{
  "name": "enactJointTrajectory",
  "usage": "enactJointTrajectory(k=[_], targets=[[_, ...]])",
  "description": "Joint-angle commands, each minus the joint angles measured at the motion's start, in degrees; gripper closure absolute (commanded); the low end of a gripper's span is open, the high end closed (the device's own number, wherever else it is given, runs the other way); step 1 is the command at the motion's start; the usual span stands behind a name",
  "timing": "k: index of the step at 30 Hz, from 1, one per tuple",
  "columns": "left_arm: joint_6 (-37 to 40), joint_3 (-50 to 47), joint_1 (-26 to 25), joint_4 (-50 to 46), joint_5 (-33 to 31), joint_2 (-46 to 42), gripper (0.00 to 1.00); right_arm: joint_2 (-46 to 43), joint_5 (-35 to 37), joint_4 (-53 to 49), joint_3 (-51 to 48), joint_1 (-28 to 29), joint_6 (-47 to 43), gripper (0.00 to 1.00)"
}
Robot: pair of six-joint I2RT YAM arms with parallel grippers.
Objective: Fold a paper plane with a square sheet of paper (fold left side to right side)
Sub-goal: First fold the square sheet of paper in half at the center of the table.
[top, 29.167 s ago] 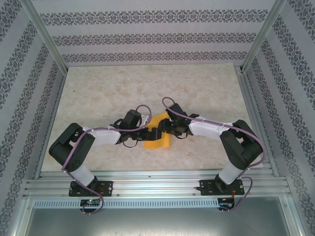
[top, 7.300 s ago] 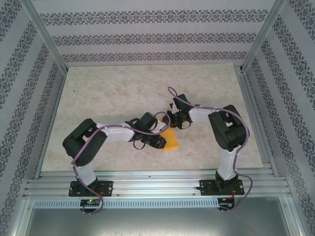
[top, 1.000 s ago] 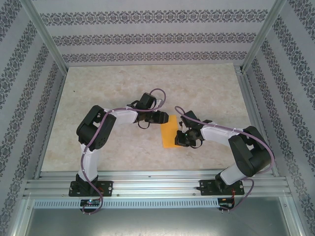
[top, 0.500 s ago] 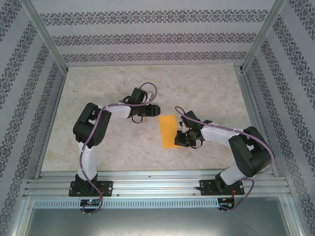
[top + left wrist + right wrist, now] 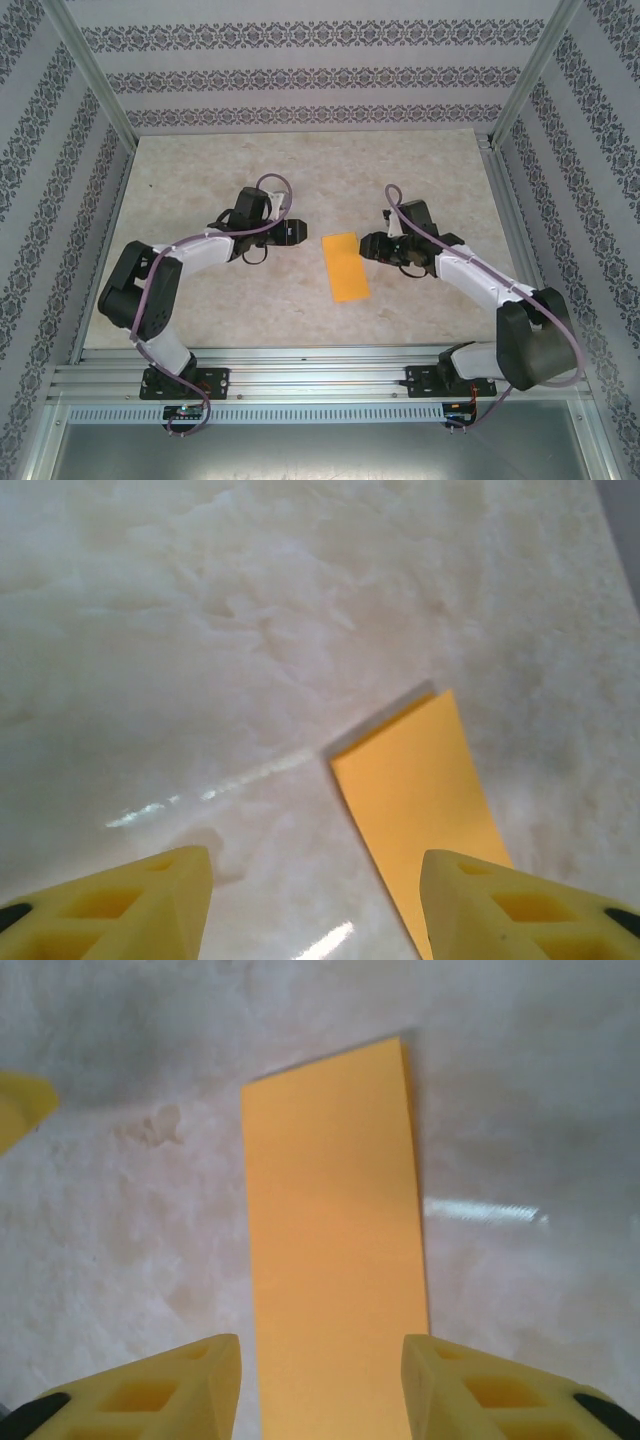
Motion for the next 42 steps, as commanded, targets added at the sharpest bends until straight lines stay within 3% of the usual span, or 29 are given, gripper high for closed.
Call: enactJointTrajectory(k=[1,9,18,28,36,42], targets=[[-3.8,-4.6,-3.3,6.4,3.8,-2.5,0.41,6.0,-5.1,6.6,2.7,-2.9,-4.9,0.51],[-7.2,-7.5,-10.0,7.7,1.7,-0.6,0.41,21.7,-7.1,8.1,13.2,-3.4,-8.4,0.49],[-8.1,-7.6,-10.9,8.8,1.1,0.7,0.41,31.5,-10.1,9.5,19.7,-3.3,-8.5,0.49],[-7.8,-7.5,-10.9,8.6,1.2,1.2,0.41,34.1,-11.8,9.5,19.8,-2.3,-8.8,0.60],[-7.6,-7.5,-10.9,8.3,1.1,1.2,0.41,31.0,-11.4,10.1,17.4,-2.1,-8.6,0.70],[-7.7,-7.7,-10.9,8.5,1.1,1.3,0.41,28.1,-11.6,10.3,15.1,-2.1,-8.8,0.72]])
